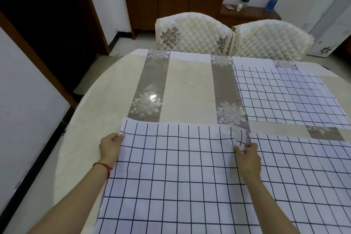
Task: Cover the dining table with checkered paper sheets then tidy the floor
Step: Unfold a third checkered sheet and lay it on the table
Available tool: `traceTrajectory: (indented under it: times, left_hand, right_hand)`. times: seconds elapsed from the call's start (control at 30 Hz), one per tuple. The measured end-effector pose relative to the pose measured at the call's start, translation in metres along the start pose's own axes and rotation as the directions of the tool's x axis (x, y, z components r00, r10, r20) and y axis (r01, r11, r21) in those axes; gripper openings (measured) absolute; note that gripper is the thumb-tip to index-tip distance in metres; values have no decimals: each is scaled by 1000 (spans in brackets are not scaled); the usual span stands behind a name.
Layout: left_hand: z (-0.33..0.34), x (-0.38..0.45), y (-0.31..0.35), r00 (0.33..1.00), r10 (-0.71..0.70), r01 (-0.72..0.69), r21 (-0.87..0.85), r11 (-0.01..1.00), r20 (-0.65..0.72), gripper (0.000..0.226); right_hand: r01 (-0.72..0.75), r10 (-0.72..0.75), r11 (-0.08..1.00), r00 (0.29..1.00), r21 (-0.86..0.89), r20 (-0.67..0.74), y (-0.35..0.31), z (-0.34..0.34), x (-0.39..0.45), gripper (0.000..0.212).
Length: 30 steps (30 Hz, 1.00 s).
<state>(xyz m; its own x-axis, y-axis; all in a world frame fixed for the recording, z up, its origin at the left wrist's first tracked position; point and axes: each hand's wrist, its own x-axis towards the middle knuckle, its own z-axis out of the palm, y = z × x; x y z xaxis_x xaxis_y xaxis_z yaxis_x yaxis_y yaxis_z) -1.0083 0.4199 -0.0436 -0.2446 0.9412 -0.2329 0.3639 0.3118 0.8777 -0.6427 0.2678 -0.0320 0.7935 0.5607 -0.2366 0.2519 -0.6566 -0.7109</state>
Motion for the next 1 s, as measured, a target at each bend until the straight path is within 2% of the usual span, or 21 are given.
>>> traceTrajectory:
  times: [0.1,0.17,0.3,0.5,0.67,1.0]
  left_hand:
    - [0,0,1,1000,-20,20,-2,1000,22,20]
    - [-1,-3,0,999,-19,18,21,1000,33,24]
    - [-4,-10,-4,999,-35,34,37,999,28,27]
    - [-13,-17,-8,1000,18,-20,74,997,22,19]
    - [-17,-22,-11,999,37,-37,97,995,8,18]
    - [-17,-23,-17,997,59,-54,107,993,-43,16]
  right_hand:
    - [-20,20,999,1000,38,-22,2,-1,-1,49]
    - [-32,36,997,998,63,-49,2,-1,-2,54]
    - [-63,70,996,991,64,-116,6,-5,-5,46]
    - [-58,59,998,993,9,-105,15,-6,-17,34]
    - [-59,53,994,996,-87,-65,23,-6,-26,32]
    - [-46,38,995,995,-87,-89,33,-8,-29,31]
